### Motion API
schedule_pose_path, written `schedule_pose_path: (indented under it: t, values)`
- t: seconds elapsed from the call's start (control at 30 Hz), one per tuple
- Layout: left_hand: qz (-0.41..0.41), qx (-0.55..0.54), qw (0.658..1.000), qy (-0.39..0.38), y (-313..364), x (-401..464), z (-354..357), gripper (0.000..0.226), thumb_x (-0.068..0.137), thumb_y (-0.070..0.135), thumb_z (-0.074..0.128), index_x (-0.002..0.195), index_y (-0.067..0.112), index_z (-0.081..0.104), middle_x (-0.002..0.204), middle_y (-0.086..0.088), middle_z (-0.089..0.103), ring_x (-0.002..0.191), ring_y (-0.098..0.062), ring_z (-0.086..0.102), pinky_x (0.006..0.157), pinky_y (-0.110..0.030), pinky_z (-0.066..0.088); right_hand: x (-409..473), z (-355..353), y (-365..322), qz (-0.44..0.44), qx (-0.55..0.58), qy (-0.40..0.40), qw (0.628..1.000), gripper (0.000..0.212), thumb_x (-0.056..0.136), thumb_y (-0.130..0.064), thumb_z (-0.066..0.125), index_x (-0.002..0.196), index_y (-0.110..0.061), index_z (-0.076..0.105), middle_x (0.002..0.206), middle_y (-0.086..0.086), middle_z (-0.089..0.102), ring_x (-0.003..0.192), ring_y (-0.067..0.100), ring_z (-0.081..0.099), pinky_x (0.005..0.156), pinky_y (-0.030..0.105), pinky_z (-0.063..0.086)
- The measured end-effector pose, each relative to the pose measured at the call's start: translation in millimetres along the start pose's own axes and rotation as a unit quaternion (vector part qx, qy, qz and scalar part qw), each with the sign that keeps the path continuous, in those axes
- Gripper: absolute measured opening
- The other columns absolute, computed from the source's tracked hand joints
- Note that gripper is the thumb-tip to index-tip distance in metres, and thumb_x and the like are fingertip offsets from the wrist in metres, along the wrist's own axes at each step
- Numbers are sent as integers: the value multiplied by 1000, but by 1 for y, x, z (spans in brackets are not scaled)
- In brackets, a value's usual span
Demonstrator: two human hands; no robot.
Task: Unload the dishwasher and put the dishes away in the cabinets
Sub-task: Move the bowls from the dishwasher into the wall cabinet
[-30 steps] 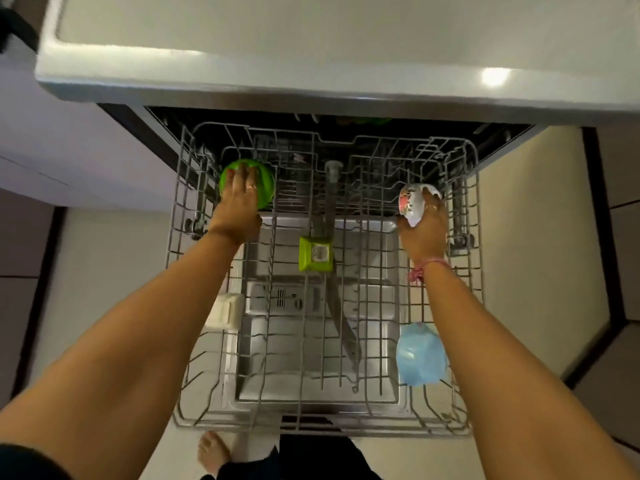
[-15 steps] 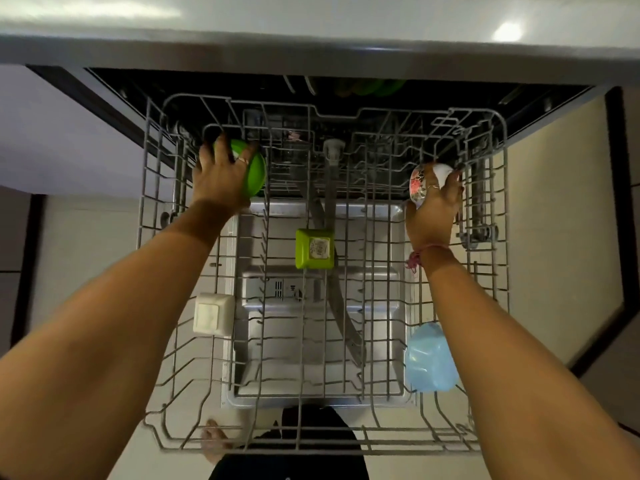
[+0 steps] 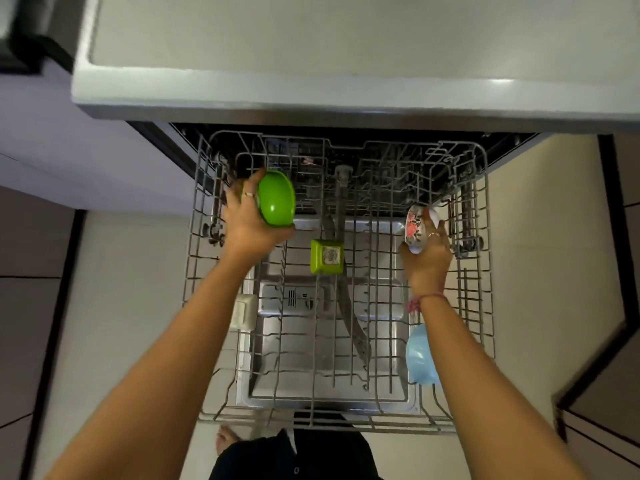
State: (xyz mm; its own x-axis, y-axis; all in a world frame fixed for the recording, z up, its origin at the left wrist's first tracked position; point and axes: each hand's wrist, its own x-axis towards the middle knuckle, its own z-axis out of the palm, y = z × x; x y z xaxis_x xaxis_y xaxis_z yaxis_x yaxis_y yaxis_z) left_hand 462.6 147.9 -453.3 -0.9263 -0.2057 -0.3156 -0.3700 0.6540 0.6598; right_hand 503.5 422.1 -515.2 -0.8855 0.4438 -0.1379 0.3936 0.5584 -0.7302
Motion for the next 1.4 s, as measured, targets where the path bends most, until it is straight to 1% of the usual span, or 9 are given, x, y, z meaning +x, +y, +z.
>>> schedule_pose_path:
  t: [0.1, 0.2, 0.33, 0.47, 0.7, 0.9, 0.97, 1.3, 1.4]
  values:
    - [-40, -270, 961, -48, 8, -39, -7, 97, 60, 14, 84, 137, 34, 29, 127, -5, 46, 108, -23, 57, 86, -36, 55, -31, -10, -19, 49, 80, -2, 996, 67, 77, 1, 71, 137, -19, 48, 127, 16, 57, 105, 23, 61, 89, 20, 51]
    - [-144, -460, 872, -90, 15, -73, -20, 77, 78, -1, 70, 138, 29, 31, 124, -8, 51, 109, -29, 58, 75, -36, 58, -62, -24, -49, 116, 176, -22, 977, 67, 77, -4, 72, 136, -24, 48, 113, 2, 63, 87, 6, 63, 70, 11, 53]
    - [-188, -603, 764, -132, 7, -113, -39, 68, 73, 6, 57, 136, 23, 38, 128, -16, 50, 113, -36, 55, 70, -41, 57, -104, -44, -86, 135, 283, -68, 947, 60, 78, -6, 71, 127, -34, 50, 110, -4, 64, 102, 17, 64, 79, 43, 59]
    - [-215, -666, 702, -134, 0, -150, -61, 62, 77, 4, 39, 139, 9, 38, 132, -23, 47, 114, -41, 52, 80, -51, 56, -142, -60, -123, 223, 437, -98, 866, 52, 87, 2, 58, 128, -27, 46, 124, 3, 56, 112, 28, 58, 74, 44, 59]
    - [-240, -638, 714, -158, -7, -194, -94, 61, 78, -8, 25, 128, 19, 47, 123, -17, 51, 106, -41, 53, 69, -55, 57, -217, -74, -176, 257, 528, -152, 795, 26, 95, -20, 37, 115, -21, 55, 111, 8, 60, 94, 25, 62, 59, 35, 57]
    - [-230, -632, 713, -198, -27, -226, -126, 59, 83, -2, 29, 133, 23, 46, 124, -16, 51, 107, -40, 53, 74, -59, 54, -266, -56, -208, 188, 336, -113, 916, 18, 97, -32, 43, 109, -33, 56, 116, 7, 56, 105, 28, 57, 61, 37, 57]
    - [-233, -638, 706, -200, -38, -234, -133, 57, 83, 0, 30, 134, 20, 45, 126, -18, 50, 109, -43, 52, 75, -60, 54, -279, -53, -211, 149, 291, -92, 940, 15, 96, -33, 45, 103, -35, 58, 115, 4, 55, 106, 25, 55, 79, 48, 56]
    - [-264, -630, 682, -262, -63, -268, -143, 53, 78, 22, 37, 126, 6, 52, 131, -25, 49, 114, -53, 50, 85, -67, 46, -325, -39, -197, 59, 211, -146, 965, 37, 100, -28, 42, 134, -20, 53, 130, 1, 56, 107, 15, 52, 75, 20, 44]
    - [-248, -631, 668, -306, -67, -271, -139, 52, 86, 40, 42, 129, 13, 53, 128, -22, 53, 115, -51, 51, 88, -70, 43, -330, -36, -182, 73, 204, -173, 961, 45, 101, -26, 40, 145, -22, 37, 142, 0, 47, 121, 16, 48, 95, 27, 43]
